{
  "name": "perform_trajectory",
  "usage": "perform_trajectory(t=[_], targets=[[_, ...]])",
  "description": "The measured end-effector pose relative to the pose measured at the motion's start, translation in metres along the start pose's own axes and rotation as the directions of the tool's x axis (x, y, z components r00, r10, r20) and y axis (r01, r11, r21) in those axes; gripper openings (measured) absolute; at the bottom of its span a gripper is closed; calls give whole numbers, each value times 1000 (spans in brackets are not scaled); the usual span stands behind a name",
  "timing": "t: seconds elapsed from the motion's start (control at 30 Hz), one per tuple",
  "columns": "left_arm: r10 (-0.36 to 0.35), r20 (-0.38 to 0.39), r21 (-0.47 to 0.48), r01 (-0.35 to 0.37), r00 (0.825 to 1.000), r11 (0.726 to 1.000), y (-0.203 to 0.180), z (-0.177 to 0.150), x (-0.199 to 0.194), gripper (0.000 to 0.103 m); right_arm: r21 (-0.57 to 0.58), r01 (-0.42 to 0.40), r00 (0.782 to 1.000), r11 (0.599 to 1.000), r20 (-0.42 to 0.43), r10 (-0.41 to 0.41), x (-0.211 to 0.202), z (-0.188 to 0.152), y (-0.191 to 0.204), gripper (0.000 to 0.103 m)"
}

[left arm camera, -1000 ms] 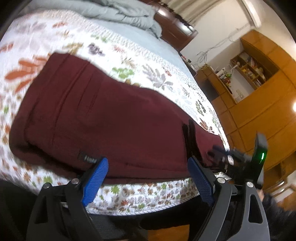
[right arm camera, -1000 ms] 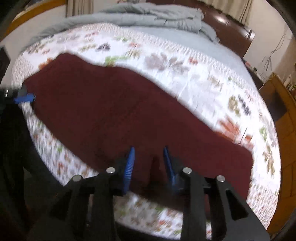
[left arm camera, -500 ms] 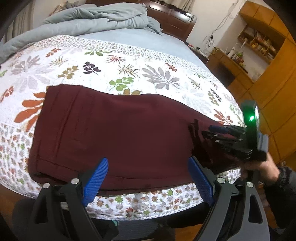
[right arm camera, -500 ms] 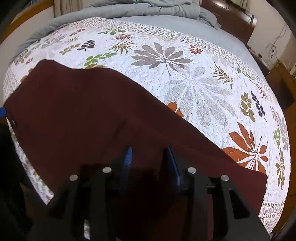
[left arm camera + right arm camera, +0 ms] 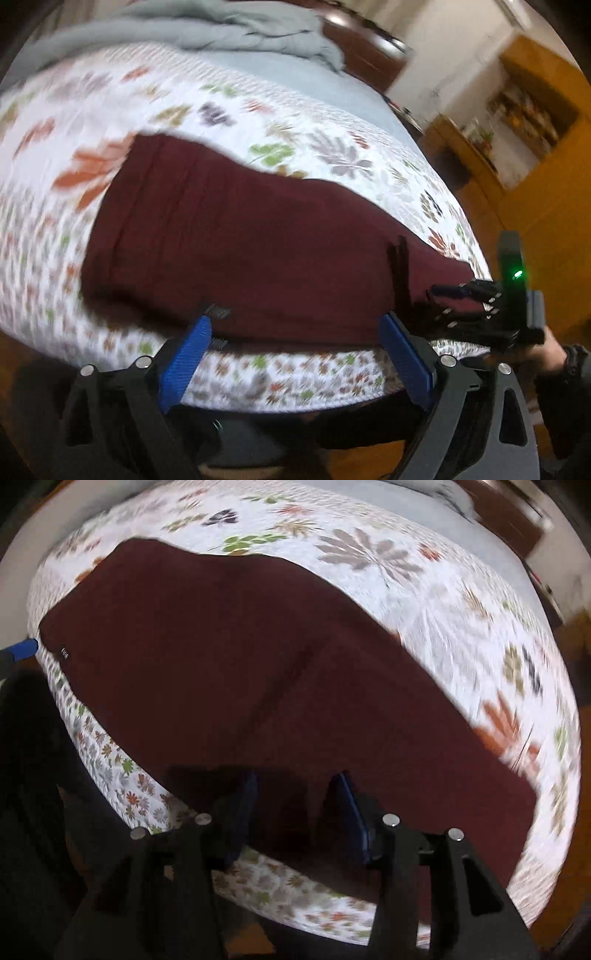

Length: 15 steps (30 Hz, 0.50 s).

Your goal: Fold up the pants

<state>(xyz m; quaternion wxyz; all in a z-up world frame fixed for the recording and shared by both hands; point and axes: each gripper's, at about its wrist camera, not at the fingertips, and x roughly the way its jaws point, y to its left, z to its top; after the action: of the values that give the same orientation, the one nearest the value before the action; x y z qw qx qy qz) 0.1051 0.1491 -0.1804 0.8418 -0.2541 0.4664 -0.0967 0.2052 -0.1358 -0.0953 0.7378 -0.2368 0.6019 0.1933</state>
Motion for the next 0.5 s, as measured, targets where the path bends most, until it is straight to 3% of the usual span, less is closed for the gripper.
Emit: perform_trajectory(t=[0.1,0.13,0.27,0.4,0.47,0.5], targets=[[-75,38,-173,81,996,982,35,-10,-8,93,-107,-52,999,993,-17,51,-23,41,2,61],[-96,70,-258,110,993,960,52,-14,-12,93,-133,-80,997,988,-23,77,-28,54,4,63],[-151,165,-440,210,975,873,96,-22,-16,93,-245,-220,975,944,-31,219,-44,128,25,78],[-126,165,-528,195,978,827,117,-25,-8,93,-335,-307,951,891,-82,297,-35,197,61,80],[-141,162,-558,209,977,803,123,-25,-2,93,-380,-381,924,843,-123,362,-26,223,82,82],[-148,163,-570,215,976,793,126,-25,1,93,-410,-438,897,800,-146,417,-20,235,94,82]])
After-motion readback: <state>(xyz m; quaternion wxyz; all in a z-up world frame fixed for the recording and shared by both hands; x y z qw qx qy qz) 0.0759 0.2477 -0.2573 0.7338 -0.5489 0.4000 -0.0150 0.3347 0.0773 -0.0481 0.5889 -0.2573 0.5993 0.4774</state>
